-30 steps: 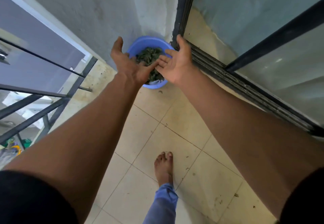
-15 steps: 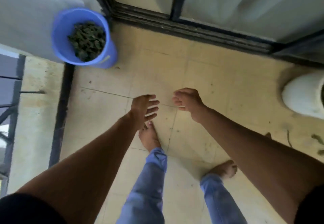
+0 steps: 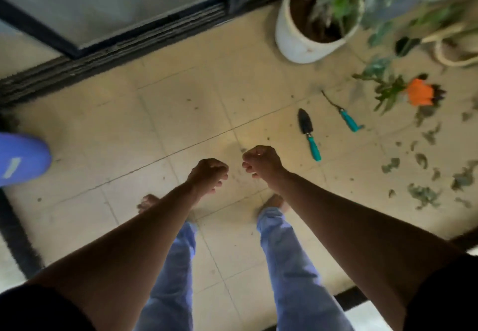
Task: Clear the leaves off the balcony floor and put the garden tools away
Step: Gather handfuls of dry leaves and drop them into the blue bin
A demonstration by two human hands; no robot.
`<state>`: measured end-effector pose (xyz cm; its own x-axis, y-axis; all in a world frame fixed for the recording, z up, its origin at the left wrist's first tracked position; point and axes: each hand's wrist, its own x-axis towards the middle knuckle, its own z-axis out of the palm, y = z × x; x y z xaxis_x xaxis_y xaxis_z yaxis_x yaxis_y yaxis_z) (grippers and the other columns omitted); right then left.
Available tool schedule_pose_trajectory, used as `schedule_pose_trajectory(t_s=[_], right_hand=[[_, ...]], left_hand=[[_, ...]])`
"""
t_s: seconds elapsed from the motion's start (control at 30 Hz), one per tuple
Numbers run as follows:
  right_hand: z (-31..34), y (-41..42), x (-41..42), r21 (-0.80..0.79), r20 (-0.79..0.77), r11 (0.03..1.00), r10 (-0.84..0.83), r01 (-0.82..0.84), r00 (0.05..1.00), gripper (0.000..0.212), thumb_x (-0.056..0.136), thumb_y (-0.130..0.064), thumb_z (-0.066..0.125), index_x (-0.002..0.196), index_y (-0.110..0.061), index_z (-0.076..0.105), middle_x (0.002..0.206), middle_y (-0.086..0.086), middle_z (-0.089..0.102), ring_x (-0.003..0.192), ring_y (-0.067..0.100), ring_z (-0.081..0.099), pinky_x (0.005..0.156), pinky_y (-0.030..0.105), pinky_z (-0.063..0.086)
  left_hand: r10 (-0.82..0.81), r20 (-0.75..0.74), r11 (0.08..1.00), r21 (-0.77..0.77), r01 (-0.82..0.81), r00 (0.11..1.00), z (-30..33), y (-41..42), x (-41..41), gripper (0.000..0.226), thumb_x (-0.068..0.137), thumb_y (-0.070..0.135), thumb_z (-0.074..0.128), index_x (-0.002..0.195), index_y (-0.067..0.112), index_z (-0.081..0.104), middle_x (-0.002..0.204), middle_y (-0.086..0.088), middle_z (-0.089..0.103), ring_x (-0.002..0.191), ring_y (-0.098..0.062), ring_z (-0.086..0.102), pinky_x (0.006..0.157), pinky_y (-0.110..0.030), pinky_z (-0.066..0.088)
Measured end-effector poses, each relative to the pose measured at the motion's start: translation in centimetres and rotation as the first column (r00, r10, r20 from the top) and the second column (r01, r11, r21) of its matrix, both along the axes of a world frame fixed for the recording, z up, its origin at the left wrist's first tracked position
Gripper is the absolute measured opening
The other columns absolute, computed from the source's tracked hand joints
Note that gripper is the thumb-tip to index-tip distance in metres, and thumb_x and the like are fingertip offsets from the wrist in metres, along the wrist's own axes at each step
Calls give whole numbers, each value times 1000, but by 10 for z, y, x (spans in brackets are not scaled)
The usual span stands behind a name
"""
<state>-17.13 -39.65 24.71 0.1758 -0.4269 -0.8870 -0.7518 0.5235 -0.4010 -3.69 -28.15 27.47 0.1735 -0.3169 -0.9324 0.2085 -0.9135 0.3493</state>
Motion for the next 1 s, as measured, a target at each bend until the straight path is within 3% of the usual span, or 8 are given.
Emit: schedule_pose_trajectory(t_s=[0.1, 0.23, 0.33, 0.57, 0.67, 0.77, 0.87, 1.0], right_hand=[[5, -31, -60, -51, -77, 998, -32, 29, 997, 7, 84, -23, 68, 88, -21, 73, 75, -1, 77, 76, 18, 75, 71, 33, 60], [8, -66, -123, -55, -75, 979, -198, 194, 977, 7, 83, -16, 66, 83, -18, 73, 74, 3, 77, 70, 21, 72, 69, 36, 59], [1, -87, -162, -58, -107, 965, -261, 256, 959, 9, 82, -18, 63, 82, -19, 73, 74, 2, 76, 76, 23, 75, 78, 41, 63], [-5, -137, -237, -120, -210, 983, -164, 141, 964, 26, 86, -30, 59, 107, -21, 71, 101, 5, 74, 94, 25, 71, 84, 39, 62], [-7, -157, -265, -120, -225, 978, -195, 172, 955, 23, 85, -30, 62, 104, -24, 72, 108, 4, 71, 98, 25, 69, 82, 39, 62], [-8, -170, -291, -130, -228, 959, -276, 252, 933, 5, 86, -27, 67, 90, -28, 69, 110, 0, 69, 98, 22, 67, 79, 36, 61], [-3, -181, -312, -141, -241, 926, -376, 351, 895, 5, 87, -27, 67, 91, -26, 69, 106, 1, 72, 95, 23, 70, 69, 27, 56], [8, -200, -332, -165, -223, 890, -454, 426, 863, 10, 85, -27, 68, 93, -24, 72, 102, 1, 74, 92, 23, 72, 80, 35, 62]], left_hand=[[-116, 10, 993, -15, 116, 993, 9, -36, -33, 23, 102, 25, 58, 122, 18, 67, 112, -6, 74, 102, -22, 69, 76, -32, 55], [-213, 27, 977, 12, 213, 977, 17, -78, -74, 19, 102, 24, 58, 117, 19, 68, 109, -6, 75, 102, -24, 70, 78, -32, 56], [-286, 27, 958, 41, 285, 958, 20, -108, -109, 20, 102, 24, 57, 116, 19, 69, 109, -5, 75, 103, -25, 70, 83, -35, 56], [-400, 24, 916, 46, 399, 916, 11, -201, -183, 8, 100, 23, 60, 99, 21, 68, 111, -11, 75, 95, -25, 68, 77, -30, 52], [-452, -1, 892, 6, 452, 892, 4, -239, -211, 11, 101, 22, 61, 92, 22, 66, 108, -11, 75, 100, -28, 70, 87, -37, 54], [-538, -21, 843, -26, 538, 843, 6, -273, -236, 17, 101, 16, 58, 86, 19, 65, 103, -17, 72, 92, -27, 65, 85, -37, 52], [-616, -3, 788, -22, 616, 788, 4, -301, -255, 14, 99, 16, 59, 89, 20, 67, 110, -19, 74, 91, -27, 66, 87, -43, 56], [-753, -24, 658, -10, 753, 658, 6, -340, -277, 18, 102, 10, 54, 113, 11, 69, 106, -12, 68, 89, -24, 63, 82, -38, 55]])
